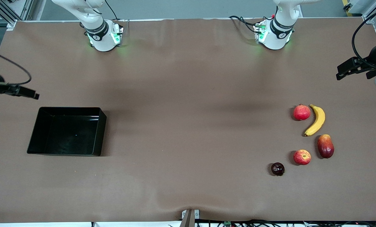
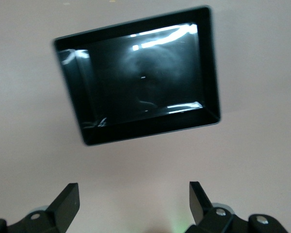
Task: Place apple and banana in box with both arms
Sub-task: 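Reach the right gripper down to the black tray's rim and grasp it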
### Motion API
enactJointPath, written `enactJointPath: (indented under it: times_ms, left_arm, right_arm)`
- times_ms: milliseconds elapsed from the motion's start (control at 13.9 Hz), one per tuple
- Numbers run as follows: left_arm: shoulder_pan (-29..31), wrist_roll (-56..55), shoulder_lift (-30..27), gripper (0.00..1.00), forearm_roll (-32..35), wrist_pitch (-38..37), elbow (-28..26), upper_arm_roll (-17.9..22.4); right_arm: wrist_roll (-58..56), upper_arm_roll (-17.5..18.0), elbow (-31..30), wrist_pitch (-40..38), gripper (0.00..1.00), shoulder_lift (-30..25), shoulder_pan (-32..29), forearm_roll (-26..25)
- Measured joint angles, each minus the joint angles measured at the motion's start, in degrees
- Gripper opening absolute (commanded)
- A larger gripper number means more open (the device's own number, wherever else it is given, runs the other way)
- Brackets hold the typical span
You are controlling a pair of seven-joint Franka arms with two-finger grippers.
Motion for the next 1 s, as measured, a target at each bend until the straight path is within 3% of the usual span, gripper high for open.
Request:
enactJointPath:
  times_ms: [287, 1004]
  left_arm:
    - [0.0, -0.1, 0.0, 1.00, 0.0, -0.1, 0.4, 0.0]
    - [-0.3, -0.5, 0.6, 1.00, 0.0, 0.0, 0.4, 0.0]
  right_arm:
    - [-7.8, -0.3, 0.0, 5.8, 1.00, 6.4, -5.2, -0.9]
    - [-15.1, -0.3, 0.0, 23.0, 1.00, 19.8, -8.2, -3.8]
